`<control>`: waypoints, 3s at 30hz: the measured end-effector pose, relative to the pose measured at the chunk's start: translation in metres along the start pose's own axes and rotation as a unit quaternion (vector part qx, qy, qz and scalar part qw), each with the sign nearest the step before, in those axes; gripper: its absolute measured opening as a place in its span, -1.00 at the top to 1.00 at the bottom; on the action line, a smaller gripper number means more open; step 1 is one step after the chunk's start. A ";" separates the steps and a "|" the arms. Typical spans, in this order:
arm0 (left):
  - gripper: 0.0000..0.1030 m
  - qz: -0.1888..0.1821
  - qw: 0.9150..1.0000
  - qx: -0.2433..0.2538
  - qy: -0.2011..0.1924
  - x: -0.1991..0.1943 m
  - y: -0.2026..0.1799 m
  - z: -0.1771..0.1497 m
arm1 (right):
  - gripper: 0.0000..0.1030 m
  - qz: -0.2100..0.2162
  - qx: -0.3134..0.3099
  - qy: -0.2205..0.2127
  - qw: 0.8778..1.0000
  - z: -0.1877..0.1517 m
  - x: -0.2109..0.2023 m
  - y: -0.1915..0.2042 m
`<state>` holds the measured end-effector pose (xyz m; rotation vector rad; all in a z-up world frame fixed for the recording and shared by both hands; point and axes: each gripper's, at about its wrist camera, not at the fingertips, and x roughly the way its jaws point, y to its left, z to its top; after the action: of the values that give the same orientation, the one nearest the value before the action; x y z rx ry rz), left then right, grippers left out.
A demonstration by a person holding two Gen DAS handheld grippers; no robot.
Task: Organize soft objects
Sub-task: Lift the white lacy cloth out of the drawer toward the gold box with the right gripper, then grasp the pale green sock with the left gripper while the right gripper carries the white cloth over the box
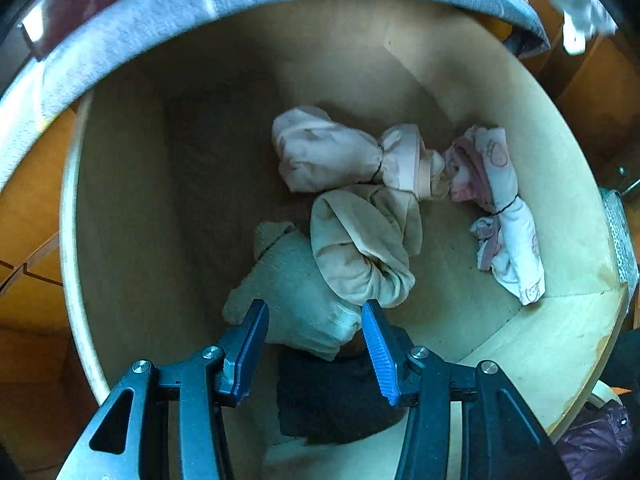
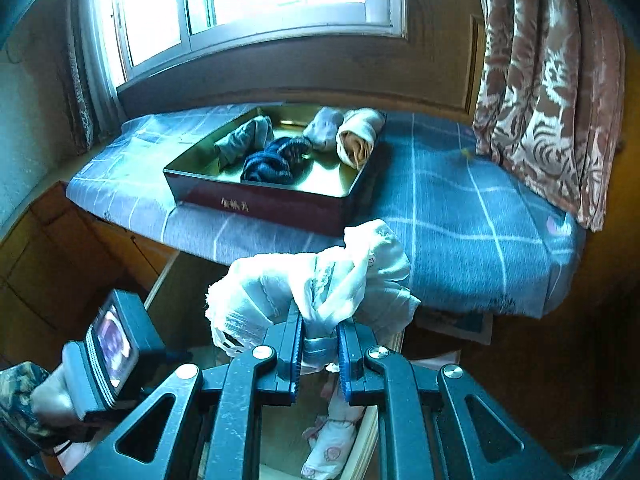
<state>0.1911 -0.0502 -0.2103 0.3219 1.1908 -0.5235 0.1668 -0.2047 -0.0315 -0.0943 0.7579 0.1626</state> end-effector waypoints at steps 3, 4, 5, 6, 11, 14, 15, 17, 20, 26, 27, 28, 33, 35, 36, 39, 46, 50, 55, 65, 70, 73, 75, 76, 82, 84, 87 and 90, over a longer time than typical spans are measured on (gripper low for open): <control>0.05 0.002 1.000 0.010 0.016 0.007 0.000 0.004 | 0.71 0.001 -0.003 -0.008 1.000 0.011 -0.002 -0.001; 0.05 -0.002 1.000 0.013 0.025 0.011 0.000 0.005 | 0.71 0.002 -0.004 -0.010 1.000 0.013 -0.003 -0.001; 0.05 -0.010 0.999 0.015 0.032 0.013 0.000 0.006 | 0.71 0.002 -0.006 -0.014 1.000 0.017 -0.004 -0.001; 0.05 -0.012 0.999 0.022 0.037 0.015 -0.001 0.007 | 0.71 0.001 -0.009 -0.017 1.000 0.022 -0.005 0.000; -0.01 0.000 0.997 0.049 0.054 0.027 -0.009 0.015 | 0.71 0.005 -0.015 -0.032 0.999 0.041 -0.006 0.002; -0.20 -0.002 0.996 0.063 0.066 0.033 -0.013 0.020 | 0.71 0.010 -0.017 -0.039 0.999 0.055 -0.005 0.004; -0.24 0.001 0.996 0.066 0.065 0.034 -0.013 0.022 | 0.71 0.011 -0.018 -0.042 0.999 0.062 -0.004 0.004; -0.31 -0.003 0.995 0.072 0.068 0.039 -0.012 0.024 | 0.71 0.015 -0.017 -0.044 0.999 0.071 -0.002 0.004; -0.36 -0.003 0.994 0.081 0.071 0.040 -0.014 0.024 | 0.71 0.017 -0.018 -0.047 0.999 0.087 0.005 0.006; -0.36 0.003 0.993 0.095 0.074 0.040 -0.017 0.022 | 0.71 0.022 -0.015 -0.044 0.999 0.109 0.020 0.006; -0.36 0.001 0.993 0.095 0.072 0.041 -0.018 0.022 | 0.71 0.023 -0.015 -0.043 0.999 0.112 0.023 0.006; -0.36 0.001 0.993 0.095 0.071 0.042 -0.018 0.021 | 0.71 0.023 -0.016 -0.042 0.999 0.114 0.025 0.007; -0.36 -0.002 0.994 0.084 0.063 0.035 -0.012 0.019 | 0.71 0.020 -0.022 -0.039 0.999 0.127 0.035 0.010; -0.35 -0.005 0.995 0.082 0.060 0.031 -0.008 0.018 | 0.71 0.015 -0.025 -0.037 0.999 0.129 0.038 0.010; -0.35 -0.005 0.995 0.079 0.060 0.030 -0.007 0.018 | 0.71 0.013 -0.026 -0.035 0.999 0.131 0.041 0.010; -0.35 -0.012 0.996 0.066 0.057 0.022 -0.001 0.018 | 0.71 0.009 -0.028 -0.027 0.999 0.135 0.049 0.009; -0.35 0.015 0.995 0.051 0.081 0.027 -0.002 0.016 | 0.71 0.005 -0.037 -0.008 0.999 0.143 0.068 0.010; -0.21 0.041 0.994 0.045 0.093 0.033 -0.001 0.018 | 0.71 0.006 -0.042 0.004 0.999 0.146 0.080 0.013; -0.13 0.061 0.993 0.028 0.102 0.040 0.000 0.023 | 0.71 0.004 -0.044 0.017 0.999 0.148 0.095 0.012; -0.04 0.064 0.992 0.043 0.103 0.046 0.001 0.030 | 0.71 0.003 -0.046 0.035 0.998 0.151 0.118 0.010; 0.07 0.059 0.992 0.058 0.097 0.041 0.004 0.031 | 0.71 -0.011 -0.053 0.048 0.997 0.156 0.132 0.011; 0.10 0.059 0.992 0.058 0.091 0.040 0.002 0.030 | 0.71 -0.021 -0.062 0.057 0.996 0.158 0.141 0.011; 0.14 0.059 0.993 0.058 0.087 0.038 0.001 0.029 | 0.70 -0.027 -0.064 0.065 0.995 0.159 0.149 0.010; 0.17 0.057 0.993 0.055 0.083 0.036 0.001 0.028 | 0.70 -0.027 -0.066 0.067 0.995 0.159 0.152 0.010; 0.22 0.026 0.997 0.038 0.068 0.025 0.006 0.018 | 0.62 -0.034 -0.076 0.086 0.993 0.159 0.173 0.010; 0.23 0.025 0.997 0.036 0.066 0.024 0.007 0.017 | 0.58 -0.037 -0.073 0.089 0.993 0.158 0.178 0.010; 0.23 0.022 0.997 0.036 0.066 0.024 0.009 0.017 | 0.57 -0.042 -0.072 0.088 0.993 0.158 0.180 0.011; 0.24 0.020 0.997 0.035 0.059 0.023 0.010 0.021 | 0.56 -0.044 -0.069 0.089 0.993 0.159 0.180 0.011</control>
<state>0.2196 -0.0571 -0.2253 0.4415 1.2799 -0.5173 0.4013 -0.1503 -0.0411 -0.2767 0.9176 0.1235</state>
